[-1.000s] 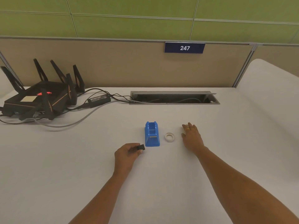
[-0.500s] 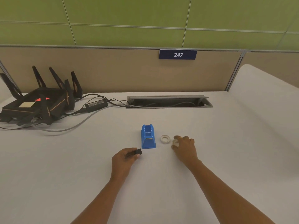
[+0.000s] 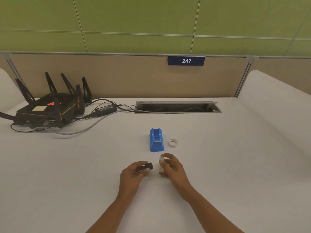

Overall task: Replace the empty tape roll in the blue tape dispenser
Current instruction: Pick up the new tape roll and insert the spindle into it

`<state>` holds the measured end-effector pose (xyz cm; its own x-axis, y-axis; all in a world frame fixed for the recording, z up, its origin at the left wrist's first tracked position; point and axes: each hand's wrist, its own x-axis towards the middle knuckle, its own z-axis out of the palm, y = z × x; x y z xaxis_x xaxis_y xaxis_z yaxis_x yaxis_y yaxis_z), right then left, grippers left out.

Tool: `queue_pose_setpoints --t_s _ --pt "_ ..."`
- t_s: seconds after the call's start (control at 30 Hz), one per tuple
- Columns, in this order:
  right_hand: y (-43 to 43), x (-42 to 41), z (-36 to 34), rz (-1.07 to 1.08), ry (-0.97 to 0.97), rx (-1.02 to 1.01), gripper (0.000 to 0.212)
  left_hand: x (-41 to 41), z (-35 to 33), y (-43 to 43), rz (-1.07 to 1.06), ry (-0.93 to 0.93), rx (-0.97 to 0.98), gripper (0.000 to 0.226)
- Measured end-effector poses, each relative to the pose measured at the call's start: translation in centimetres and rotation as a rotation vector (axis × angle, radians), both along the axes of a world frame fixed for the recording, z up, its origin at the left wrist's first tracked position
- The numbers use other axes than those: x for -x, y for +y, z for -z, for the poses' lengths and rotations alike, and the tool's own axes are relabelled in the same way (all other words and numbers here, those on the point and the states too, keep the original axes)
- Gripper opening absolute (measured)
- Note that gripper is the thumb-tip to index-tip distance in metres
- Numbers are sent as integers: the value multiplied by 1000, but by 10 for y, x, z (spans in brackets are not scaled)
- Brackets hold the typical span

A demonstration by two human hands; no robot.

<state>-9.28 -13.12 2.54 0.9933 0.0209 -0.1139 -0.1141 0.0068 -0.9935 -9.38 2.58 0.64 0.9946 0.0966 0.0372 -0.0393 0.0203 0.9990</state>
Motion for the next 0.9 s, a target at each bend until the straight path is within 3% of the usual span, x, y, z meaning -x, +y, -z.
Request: queue_pose_setpoints --t_s 0.13,0.43,0.9 --pt "11 7 4 -16 -4 -63 14 5 1 2 16 1 25 26" --pt "9 10 2 -85 -26 -14 25 8 -1 0 51 -18 -22 26" --pt "7 9 9 -123 -101 67 25 9 -4 2 122 -47 -39 31"
